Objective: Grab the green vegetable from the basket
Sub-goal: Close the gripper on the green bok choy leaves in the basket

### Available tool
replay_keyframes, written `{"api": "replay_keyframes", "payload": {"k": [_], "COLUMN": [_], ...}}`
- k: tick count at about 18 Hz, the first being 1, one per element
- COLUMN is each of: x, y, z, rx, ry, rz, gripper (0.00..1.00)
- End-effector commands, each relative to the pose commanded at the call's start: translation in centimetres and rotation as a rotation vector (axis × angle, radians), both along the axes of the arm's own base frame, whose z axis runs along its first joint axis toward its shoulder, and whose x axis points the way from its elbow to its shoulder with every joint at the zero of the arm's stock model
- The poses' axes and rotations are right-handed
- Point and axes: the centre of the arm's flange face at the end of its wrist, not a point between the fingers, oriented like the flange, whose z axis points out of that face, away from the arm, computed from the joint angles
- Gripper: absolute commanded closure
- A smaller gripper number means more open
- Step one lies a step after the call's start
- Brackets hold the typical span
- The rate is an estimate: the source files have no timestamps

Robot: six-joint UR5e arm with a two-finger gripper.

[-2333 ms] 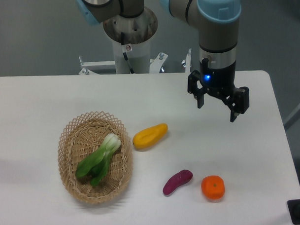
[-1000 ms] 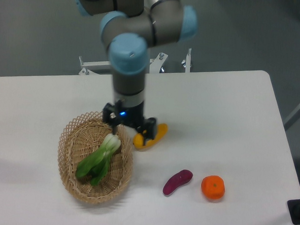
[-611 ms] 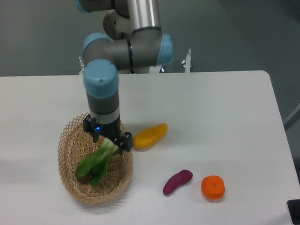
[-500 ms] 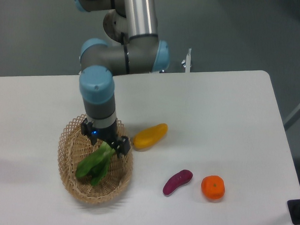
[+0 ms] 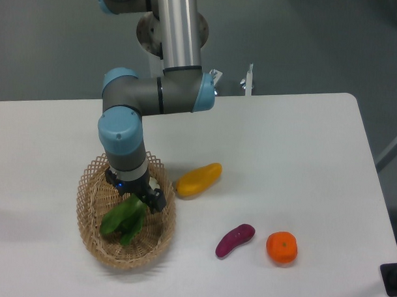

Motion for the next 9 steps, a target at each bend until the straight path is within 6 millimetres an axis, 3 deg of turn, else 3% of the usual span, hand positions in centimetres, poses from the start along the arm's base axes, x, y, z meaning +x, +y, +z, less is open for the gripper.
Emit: {"api": "replay_keyframes", "payload": {"k": [7,9], "x": [0.43,0.12], "y": [0.08,0.31], "z": [-0.55,-0.13], "rx": [-0.009,0.016], "ry": [0.0,0.032], "rz": [-0.004,-0.007], "gripper": [0.0,0.13]}}
